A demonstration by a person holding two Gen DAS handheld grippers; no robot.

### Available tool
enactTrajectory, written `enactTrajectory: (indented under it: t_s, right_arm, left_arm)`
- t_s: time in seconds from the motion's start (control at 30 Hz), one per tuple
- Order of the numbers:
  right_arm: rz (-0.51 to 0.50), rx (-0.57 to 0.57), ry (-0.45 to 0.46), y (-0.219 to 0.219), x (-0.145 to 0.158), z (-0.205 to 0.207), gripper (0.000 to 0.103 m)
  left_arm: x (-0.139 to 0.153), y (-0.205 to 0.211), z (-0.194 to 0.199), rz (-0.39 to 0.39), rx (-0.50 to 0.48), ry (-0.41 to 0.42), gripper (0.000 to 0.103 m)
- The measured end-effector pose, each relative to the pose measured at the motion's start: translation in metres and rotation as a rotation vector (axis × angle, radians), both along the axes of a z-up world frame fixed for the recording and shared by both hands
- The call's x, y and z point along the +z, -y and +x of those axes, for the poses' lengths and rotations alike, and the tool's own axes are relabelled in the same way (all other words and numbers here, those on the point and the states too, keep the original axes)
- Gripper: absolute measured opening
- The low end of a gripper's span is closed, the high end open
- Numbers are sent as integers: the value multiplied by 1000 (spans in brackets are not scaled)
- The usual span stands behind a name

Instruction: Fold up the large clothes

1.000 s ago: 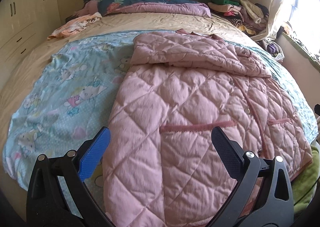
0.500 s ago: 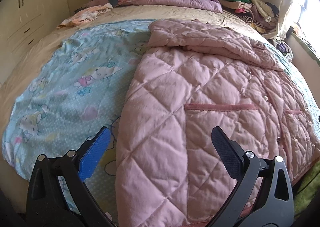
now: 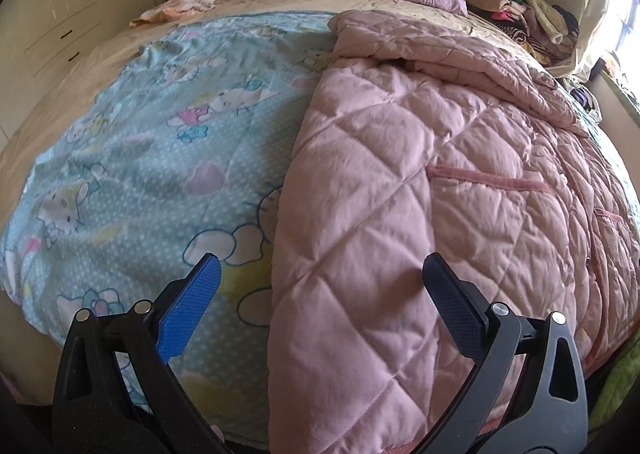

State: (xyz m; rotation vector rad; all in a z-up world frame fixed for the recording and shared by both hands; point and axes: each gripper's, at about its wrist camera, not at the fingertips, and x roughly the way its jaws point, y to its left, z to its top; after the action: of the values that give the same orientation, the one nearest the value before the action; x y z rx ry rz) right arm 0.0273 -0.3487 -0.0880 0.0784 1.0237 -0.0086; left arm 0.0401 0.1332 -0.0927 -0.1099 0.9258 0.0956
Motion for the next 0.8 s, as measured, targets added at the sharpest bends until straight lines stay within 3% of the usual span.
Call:
enactTrajectory:
  t_s: [0.4, 0.6, 0.67, 0.8]
  right_arm:
    - [12, 25, -83, 5, -20, -4, 99]
    - [104, 41, -125, 12, -31, -14, 97]
    - [143, 40, -106, 14, -29, -19, 89]
    - [114, 55, -70, 11, -21, -29, 68]
  left_arm:
    - [-11, -9, -13, -26, -11, -28, 95]
    - [-15, -10, -21, -22, -20, -43, 95]
    - [-16, -10, -24, -23, -19, -47, 95]
    - [-20, -8, -26, -37, -21, -60, 95]
